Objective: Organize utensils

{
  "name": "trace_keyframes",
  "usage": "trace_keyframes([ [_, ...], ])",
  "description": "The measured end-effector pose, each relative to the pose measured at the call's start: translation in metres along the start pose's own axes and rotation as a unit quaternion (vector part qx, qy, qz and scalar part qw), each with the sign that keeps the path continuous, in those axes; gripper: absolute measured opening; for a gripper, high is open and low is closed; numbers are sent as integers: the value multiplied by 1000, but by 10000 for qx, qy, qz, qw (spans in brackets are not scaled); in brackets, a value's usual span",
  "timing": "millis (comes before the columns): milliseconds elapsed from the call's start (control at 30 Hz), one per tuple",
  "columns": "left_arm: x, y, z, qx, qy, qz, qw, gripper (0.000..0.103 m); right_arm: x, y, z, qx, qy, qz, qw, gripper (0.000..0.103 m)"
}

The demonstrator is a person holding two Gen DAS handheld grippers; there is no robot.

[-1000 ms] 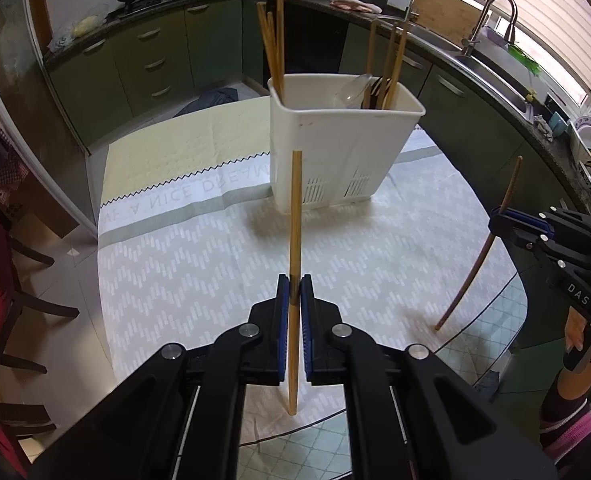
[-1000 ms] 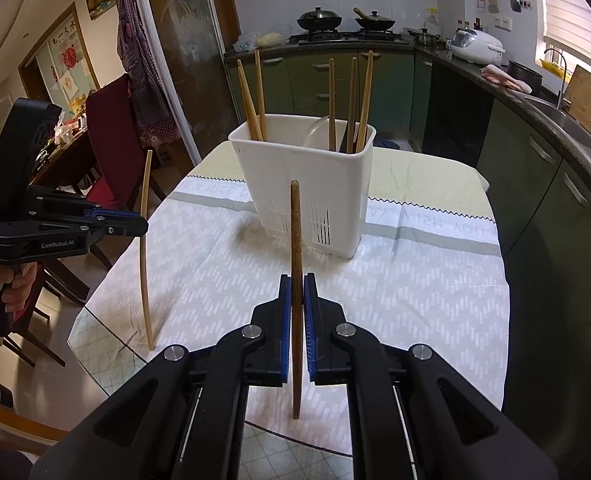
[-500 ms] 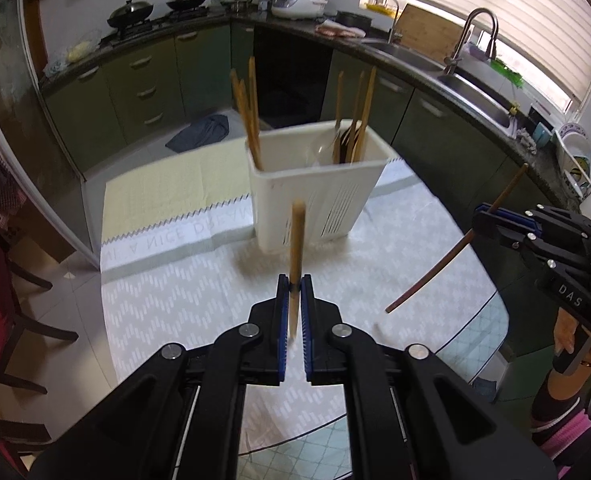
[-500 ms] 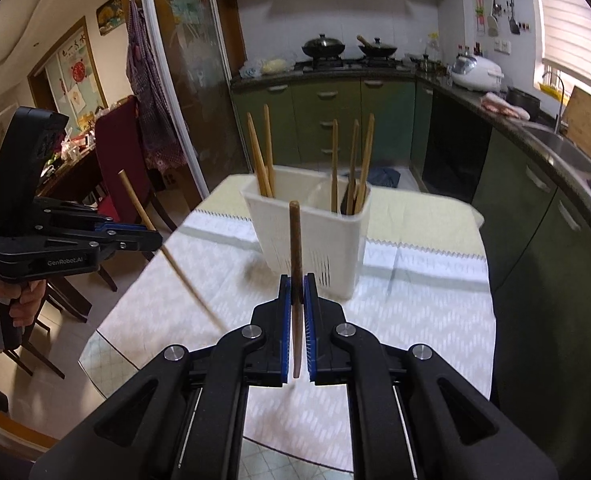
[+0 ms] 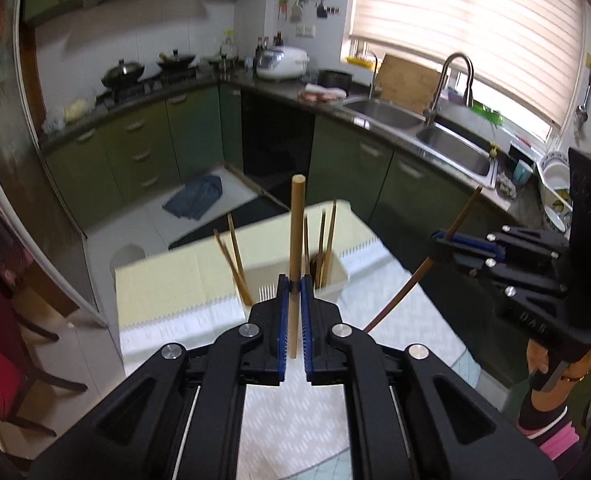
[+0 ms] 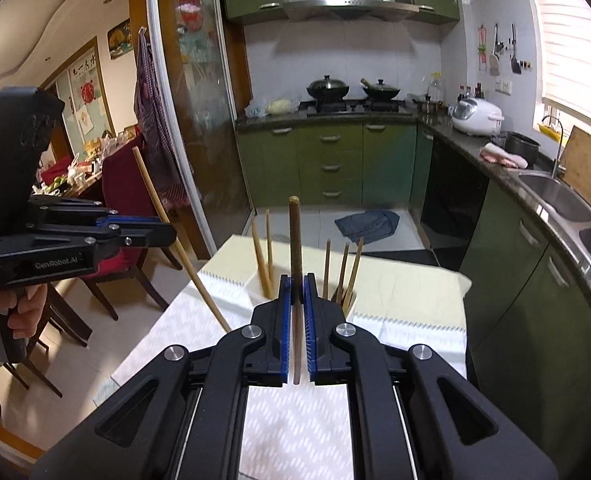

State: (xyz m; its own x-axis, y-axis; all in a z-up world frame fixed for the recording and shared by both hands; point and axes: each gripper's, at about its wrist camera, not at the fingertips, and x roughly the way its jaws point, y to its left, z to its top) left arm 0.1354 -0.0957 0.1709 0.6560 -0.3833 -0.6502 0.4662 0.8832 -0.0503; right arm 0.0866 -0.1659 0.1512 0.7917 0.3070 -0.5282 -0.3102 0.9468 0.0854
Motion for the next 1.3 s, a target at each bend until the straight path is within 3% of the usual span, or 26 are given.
trace_keyframes([
  [233, -5, -1, 42, 36, -402, 37, 9992, 6, -1, -8, 47, 74, -356, -60, 9993, 7],
  [333, 3, 0, 51, 138, -540, 213, 9982, 6, 4, -12, 63, 93, -510, -108, 9986, 7],
  [500, 42, 15, 48, 24, -372, 313, 9988, 6, 32, -22, 72, 172, -510, -263, 9982, 7],
  [900, 122, 24, -15, -32, 36, 273, 9996, 6, 131, -41, 13, 293, 299, -403, 9983, 7],
  [1033, 132, 24, -33, -47, 36, 256, 9997, 7, 149, -40, -2, 263, 475, -375, 9978, 7],
  [1200, 136, 26, -42, -149, -73, 223, 9996, 18, 155, -39, -9, 266, 528, -340, 9977, 8],
  [1300, 136, 26, -50, -156, -137, 251, 9995, 26, 146, -36, -13, 251, 460, -325, 9981, 22],
])
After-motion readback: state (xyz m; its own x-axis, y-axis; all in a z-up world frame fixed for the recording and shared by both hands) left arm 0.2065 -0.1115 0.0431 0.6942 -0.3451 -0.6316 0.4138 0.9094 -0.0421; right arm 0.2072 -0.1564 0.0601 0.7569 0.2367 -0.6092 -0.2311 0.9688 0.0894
